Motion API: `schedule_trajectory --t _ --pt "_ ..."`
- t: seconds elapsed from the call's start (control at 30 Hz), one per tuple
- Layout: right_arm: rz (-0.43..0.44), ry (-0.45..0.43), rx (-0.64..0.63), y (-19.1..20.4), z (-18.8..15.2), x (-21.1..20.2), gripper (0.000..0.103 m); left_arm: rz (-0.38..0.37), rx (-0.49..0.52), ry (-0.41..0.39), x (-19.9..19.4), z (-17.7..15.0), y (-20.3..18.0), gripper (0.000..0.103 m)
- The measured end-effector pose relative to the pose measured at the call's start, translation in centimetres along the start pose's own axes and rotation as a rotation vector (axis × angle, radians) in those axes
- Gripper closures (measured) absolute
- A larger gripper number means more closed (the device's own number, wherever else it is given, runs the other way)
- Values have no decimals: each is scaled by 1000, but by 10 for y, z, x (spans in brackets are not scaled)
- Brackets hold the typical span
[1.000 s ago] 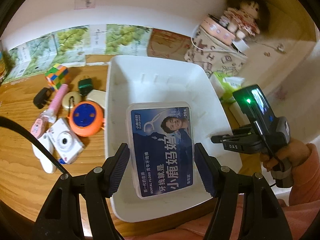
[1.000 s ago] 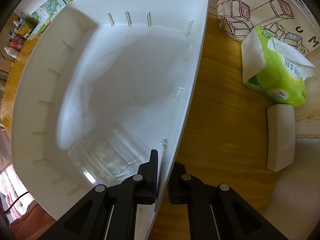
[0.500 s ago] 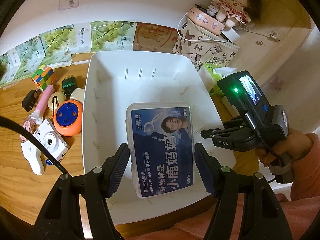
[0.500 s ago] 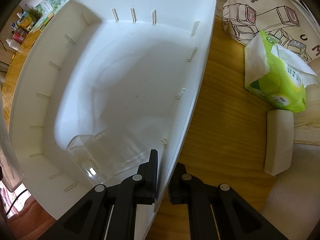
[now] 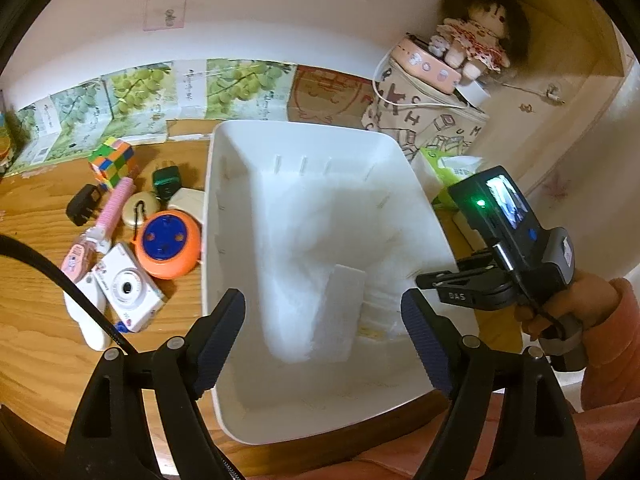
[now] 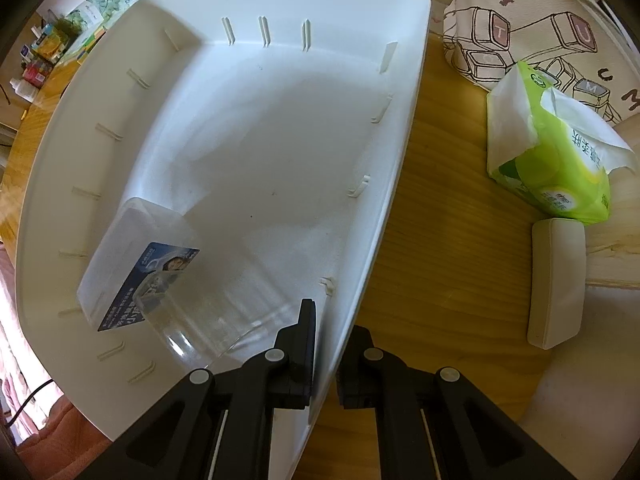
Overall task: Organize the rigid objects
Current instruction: 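Open the left gripper to drop the floss box into the tray, then move the left gripper to the white fan-shaped piece and grasp it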
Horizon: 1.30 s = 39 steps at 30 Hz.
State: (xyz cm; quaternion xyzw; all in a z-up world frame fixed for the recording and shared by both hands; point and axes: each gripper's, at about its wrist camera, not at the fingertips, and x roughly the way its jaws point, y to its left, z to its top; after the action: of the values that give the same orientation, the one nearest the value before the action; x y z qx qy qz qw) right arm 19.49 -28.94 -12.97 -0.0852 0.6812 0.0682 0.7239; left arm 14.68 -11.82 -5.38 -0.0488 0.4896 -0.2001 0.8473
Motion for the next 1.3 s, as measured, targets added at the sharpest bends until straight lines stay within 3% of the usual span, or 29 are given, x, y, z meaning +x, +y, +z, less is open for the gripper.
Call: schedule_trajectory --t 0.83,1.3 --pt "-5 15 142 -15 2 0 96 143 -197 34 -32 -19 119 20" --pt "-31 20 227 -24 3 1 96 208 -229 136 -25 -30 178 20"
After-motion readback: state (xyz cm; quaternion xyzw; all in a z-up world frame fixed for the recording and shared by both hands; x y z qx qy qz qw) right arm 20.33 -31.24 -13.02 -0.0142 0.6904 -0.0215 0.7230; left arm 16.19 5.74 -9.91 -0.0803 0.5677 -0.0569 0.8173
